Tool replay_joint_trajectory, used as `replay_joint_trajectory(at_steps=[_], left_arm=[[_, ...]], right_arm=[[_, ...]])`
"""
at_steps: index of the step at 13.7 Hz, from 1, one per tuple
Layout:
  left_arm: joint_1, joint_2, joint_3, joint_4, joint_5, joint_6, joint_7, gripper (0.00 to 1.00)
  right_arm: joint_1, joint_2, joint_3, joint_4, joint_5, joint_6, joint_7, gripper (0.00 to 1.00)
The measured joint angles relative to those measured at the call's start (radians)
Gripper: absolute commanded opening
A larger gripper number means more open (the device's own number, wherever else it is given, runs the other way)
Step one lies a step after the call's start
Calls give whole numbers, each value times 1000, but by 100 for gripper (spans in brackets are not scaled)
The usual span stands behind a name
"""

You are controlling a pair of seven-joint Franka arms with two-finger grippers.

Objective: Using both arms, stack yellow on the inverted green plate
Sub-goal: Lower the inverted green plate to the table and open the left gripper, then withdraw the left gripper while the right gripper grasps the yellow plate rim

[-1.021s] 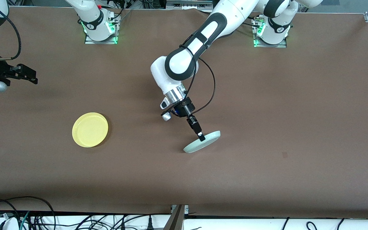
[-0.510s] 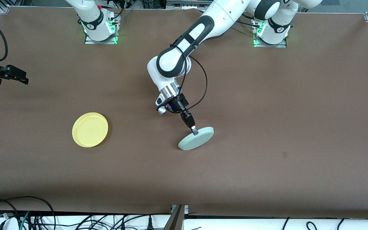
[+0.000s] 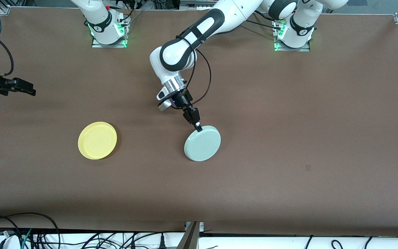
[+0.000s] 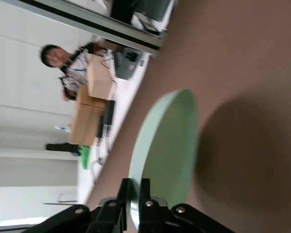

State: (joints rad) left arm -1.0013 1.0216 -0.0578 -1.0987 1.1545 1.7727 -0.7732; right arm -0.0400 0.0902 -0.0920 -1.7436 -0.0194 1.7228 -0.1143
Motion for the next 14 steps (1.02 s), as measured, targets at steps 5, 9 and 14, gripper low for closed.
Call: replay_joint_trajectory(at_steps=[5, 9, 14], left_arm=[[20, 29, -45, 2, -234, 111, -147, 100], [46, 2, -60, 45, -408, 109, -196, 100], [320, -188, -55, 59, -739, 106, 72, 100]], right_arm=[[-2, 170, -8, -24, 137, 188, 32, 100], [-22, 316, -12, -27, 178, 351, 32, 100], [-23, 451, -8, -67, 284, 533, 27, 72]])
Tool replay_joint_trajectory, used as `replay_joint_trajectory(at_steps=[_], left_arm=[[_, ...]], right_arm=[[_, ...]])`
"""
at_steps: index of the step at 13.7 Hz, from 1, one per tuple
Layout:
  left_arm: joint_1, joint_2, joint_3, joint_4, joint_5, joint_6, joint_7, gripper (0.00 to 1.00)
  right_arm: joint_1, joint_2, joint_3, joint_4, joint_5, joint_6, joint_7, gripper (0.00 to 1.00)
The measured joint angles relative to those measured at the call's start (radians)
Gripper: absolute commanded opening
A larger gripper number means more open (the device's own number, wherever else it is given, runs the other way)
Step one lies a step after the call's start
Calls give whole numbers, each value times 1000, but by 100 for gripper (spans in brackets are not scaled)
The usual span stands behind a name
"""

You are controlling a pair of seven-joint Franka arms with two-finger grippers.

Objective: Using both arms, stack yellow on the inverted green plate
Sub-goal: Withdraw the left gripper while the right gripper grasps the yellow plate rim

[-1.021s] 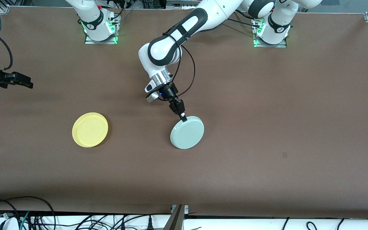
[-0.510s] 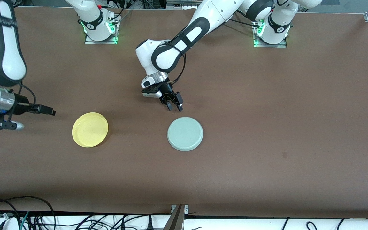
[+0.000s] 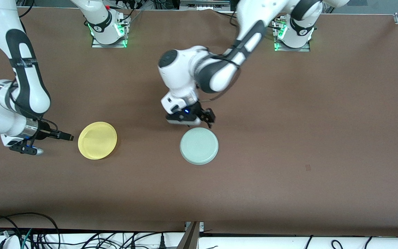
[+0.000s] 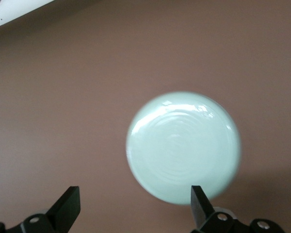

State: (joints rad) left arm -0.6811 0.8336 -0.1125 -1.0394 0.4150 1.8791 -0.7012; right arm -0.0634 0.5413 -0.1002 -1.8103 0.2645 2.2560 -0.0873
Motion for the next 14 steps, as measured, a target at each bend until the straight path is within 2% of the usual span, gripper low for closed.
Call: replay_joint_trajectory(at_steps=[1, 2, 3, 4, 8, 11, 14], left_arm=[[63, -37, 2, -8, -60, -4, 85, 100], [124, -75, 4, -27, -114, -11, 167, 100], [180, -110, 5, -54, -149, -14, 233, 100], [238, -144, 6, -80, -170, -14, 290, 100], [459, -295, 8, -196, -301, -25, 479, 100], [624, -418, 13, -328, -387, -35, 636, 100], [683, -525, 67, -426, -417, -76, 711, 100]], right_arm=[[0, 18, 2, -13, 29, 29, -2, 61], [0, 36, 5, -25, 49, 59, -10, 41], [0, 52, 7, -32, 56, 84, -20, 16], [0, 63, 8, -34, 60, 100, -33, 1], [1, 69, 14, -33, 65, 106, -44, 0], [2, 64, 19, -32, 68, 107, -45, 0], [2, 41, 28, -21, 71, 52, -37, 0]])
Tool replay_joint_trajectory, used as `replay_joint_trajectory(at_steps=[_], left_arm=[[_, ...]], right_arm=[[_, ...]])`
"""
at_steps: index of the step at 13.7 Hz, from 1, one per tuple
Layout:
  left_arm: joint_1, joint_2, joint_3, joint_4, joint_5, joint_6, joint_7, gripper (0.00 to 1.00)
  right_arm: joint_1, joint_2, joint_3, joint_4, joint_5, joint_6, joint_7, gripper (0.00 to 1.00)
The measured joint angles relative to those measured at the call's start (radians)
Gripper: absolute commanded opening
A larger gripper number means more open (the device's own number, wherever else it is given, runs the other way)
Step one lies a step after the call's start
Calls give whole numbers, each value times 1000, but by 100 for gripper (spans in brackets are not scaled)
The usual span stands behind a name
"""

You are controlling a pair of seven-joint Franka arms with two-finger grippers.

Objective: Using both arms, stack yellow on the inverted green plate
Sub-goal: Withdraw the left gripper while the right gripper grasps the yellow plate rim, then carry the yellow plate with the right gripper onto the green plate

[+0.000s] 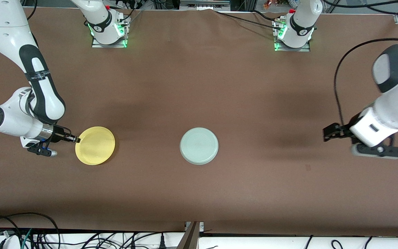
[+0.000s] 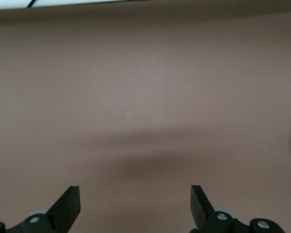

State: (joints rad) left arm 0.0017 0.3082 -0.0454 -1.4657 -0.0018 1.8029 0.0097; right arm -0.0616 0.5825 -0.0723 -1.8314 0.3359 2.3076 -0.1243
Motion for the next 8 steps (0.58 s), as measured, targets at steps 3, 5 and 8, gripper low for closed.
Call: replay_joint_trajectory(at_steps=[3, 5, 8], left_arm=[[-2, -81, 31, -34, -1, -116, 0, 100], [-1, -104, 47, -44, -1, -142, 0, 100], [-1, -99, 59, -52, -1, -143, 1, 100]], right_arm=[[2, -90, 54, 36, 3, -163, 136, 0], [6, -155, 124, 38, 3, -229, 272, 0], [28, -192, 236, 37, 2, -233, 456, 0]])
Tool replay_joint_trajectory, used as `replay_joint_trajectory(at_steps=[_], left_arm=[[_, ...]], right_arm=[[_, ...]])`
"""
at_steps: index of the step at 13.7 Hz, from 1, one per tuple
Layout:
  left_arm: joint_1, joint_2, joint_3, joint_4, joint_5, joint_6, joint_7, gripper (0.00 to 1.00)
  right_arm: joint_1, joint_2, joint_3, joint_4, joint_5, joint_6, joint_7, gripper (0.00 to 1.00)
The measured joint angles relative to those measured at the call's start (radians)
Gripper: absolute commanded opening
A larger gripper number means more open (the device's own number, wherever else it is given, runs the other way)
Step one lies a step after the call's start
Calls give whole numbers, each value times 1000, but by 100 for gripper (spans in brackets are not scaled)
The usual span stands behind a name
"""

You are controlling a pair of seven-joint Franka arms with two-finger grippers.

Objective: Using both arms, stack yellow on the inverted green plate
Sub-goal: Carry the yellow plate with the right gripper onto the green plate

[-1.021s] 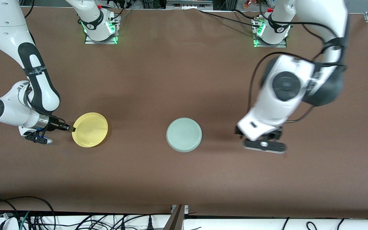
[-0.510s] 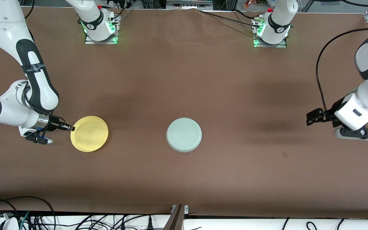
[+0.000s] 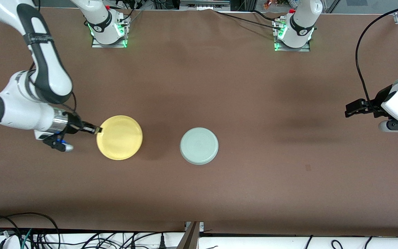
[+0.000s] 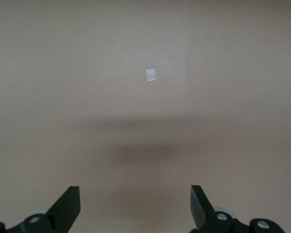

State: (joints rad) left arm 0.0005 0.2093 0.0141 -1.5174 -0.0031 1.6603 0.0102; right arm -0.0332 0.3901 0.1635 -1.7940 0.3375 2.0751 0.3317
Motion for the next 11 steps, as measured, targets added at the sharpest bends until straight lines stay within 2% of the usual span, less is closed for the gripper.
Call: replay_joint_trajectory(at_steps=[3, 7, 11], left_arm=[[0, 10, 0, 0, 0, 1, -1, 100], [-3, 11, -4, 0, -1, 1, -8, 100], [4, 11, 3, 2, -16, 2, -9, 100]], right_arm=[[125, -4, 27, 7, 0, 65, 172, 0], [348, 35, 29, 3, -36, 281, 464, 0], [440, 141, 26, -7, -52, 465, 569, 0]])
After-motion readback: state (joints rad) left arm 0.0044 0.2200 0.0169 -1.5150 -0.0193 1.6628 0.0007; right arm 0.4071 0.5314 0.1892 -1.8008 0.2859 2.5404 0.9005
